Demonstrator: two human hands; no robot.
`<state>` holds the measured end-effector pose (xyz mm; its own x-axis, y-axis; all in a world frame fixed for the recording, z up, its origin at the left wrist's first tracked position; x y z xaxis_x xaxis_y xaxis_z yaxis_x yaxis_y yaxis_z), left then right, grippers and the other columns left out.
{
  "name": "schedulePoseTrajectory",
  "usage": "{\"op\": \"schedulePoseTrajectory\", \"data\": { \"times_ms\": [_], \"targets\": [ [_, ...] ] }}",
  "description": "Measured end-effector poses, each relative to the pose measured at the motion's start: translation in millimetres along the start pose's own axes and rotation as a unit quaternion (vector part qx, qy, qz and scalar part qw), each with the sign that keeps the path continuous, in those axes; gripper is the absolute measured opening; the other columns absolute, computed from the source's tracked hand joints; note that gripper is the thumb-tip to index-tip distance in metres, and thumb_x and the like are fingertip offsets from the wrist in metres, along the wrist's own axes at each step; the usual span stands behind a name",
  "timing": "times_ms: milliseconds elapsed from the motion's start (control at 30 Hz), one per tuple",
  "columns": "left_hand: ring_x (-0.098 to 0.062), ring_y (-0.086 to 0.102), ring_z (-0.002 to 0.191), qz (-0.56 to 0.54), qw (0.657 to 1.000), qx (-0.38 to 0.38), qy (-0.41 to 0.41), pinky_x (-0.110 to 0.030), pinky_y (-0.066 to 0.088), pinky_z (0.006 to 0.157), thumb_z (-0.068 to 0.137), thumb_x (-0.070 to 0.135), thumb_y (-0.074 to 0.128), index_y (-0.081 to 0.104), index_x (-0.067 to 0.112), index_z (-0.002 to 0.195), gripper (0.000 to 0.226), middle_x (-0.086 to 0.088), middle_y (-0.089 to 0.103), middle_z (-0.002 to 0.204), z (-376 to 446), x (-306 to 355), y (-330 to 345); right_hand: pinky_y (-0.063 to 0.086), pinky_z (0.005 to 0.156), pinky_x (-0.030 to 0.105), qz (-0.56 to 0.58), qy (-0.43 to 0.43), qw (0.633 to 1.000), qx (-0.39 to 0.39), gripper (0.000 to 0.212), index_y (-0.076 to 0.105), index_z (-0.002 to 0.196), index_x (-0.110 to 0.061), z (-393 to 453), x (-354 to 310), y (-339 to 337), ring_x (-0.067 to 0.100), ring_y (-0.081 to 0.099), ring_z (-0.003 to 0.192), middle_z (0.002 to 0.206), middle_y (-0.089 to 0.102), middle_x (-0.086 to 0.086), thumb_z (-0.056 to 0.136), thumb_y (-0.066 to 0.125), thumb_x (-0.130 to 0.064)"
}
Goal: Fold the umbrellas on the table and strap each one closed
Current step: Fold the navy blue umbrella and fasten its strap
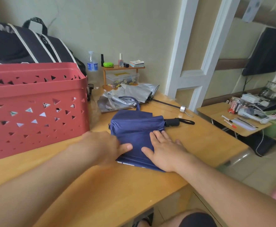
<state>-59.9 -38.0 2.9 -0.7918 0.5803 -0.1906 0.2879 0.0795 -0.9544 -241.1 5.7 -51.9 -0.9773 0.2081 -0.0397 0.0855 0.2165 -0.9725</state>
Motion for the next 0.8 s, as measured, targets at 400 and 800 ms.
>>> {"op": "schedulePoseTrajectory", "data": {
  "times_ms": [400,800],
  "targets": [
    [-0.007,-0.026,0.154,-0.065,0.995,-0.004,0.077,-0.047,-0.015,0.127,0.08,0.087,-0.003,-0.016,0.041,0.162,0.095,0.025,-0.022,0.166,21.0,-10.1,55.6,0.002,0.127,0.054,0.014,-0.044,0.998,-0.035,0.095,-0.015,0.164,-0.031,-6.3,9.8,1.6,0.009,-0.022,0.156,0.168,-0.025,-0.017,0.092,0.014,-0.086],
    [-0.019,-0.019,0.158,-0.083,0.994,-0.029,0.066,-0.054,-0.011,0.127,0.085,0.092,0.01,-0.02,0.058,0.154,0.083,0.035,-0.024,0.162,23.0,-17.5,60.6,0.006,0.127,0.053,0.015,-0.139,0.99,0.011,0.068,0.009,0.166,-0.031,-5.2,-70.6,-11.0,0.014,-0.011,0.159,0.172,-0.008,-0.019,0.107,0.019,-0.062]
  ]
}}
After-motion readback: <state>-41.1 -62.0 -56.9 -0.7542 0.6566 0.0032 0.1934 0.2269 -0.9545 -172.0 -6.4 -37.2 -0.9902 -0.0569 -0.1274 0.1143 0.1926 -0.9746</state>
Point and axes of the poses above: each hand's wrist, its own z-axis towards the middle knuckle, its own y-axis out of the palm, x = y × z, the point moved 10 cm from there along z, towards the middle knuckle
